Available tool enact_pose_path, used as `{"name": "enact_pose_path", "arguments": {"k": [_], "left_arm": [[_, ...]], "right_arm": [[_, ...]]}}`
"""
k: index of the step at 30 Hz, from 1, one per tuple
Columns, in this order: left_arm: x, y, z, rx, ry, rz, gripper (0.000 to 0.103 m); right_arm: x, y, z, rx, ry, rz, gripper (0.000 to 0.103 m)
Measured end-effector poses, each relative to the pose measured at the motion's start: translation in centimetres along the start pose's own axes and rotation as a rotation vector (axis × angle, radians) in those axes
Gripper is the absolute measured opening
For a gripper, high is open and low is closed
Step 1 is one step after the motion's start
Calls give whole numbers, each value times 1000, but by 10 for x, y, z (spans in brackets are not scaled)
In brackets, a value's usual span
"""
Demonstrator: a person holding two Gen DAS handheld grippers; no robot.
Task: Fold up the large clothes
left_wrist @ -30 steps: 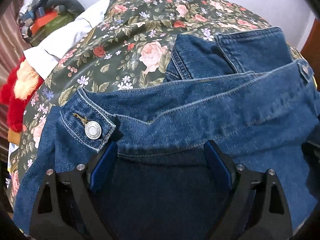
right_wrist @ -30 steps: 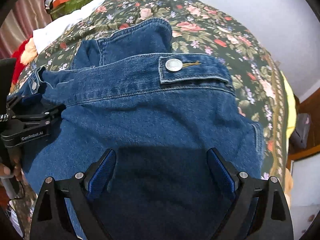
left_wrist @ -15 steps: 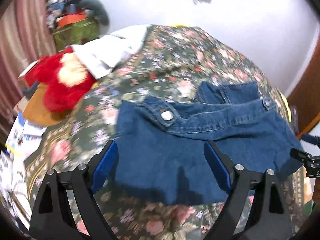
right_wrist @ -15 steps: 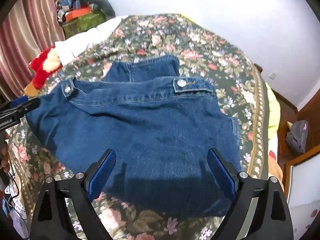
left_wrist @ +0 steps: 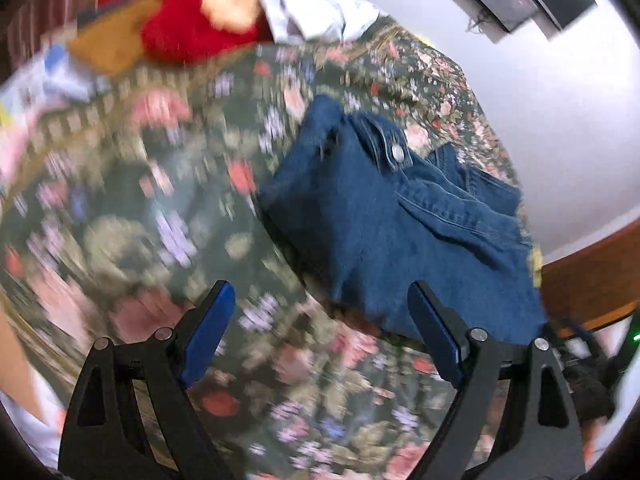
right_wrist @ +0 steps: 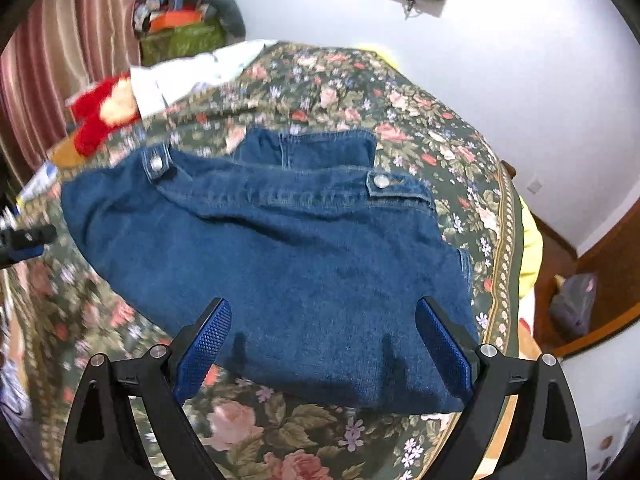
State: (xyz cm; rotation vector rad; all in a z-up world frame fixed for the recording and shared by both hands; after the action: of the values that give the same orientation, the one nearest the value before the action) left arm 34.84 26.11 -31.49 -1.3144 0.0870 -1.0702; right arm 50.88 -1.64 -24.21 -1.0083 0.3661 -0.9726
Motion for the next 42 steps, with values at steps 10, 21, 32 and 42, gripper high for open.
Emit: {"name": "enact_pose_path", "arguments": {"k": [10,21,32,42], "left_arm": [[23,47,-13,-141,-183,-209,88],[39,83,29,7,-166,-124,80],[63,91,45,143,100,244,53],[112,-14,56,322,303,116,35]], "right_arm": [[8,54,-27,-99,16,10,103],[5,59,-32,-70,30,72,103],[4,54,-37,-77,22,92,103],[-15,24,-25,-72,-65,38,103]]}}
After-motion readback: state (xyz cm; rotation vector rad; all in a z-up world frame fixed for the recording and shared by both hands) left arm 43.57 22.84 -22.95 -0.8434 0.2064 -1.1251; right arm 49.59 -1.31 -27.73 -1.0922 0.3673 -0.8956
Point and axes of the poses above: each gripper's, at about its wrist camera, not at the fingertips, and y roughly the way its jaws point, x to its right, z to its top, the point moved 10 cm from there along y, roughly the way its jaws point, and after that the axes turned 4 degrees about z, right-handed, at the moved point
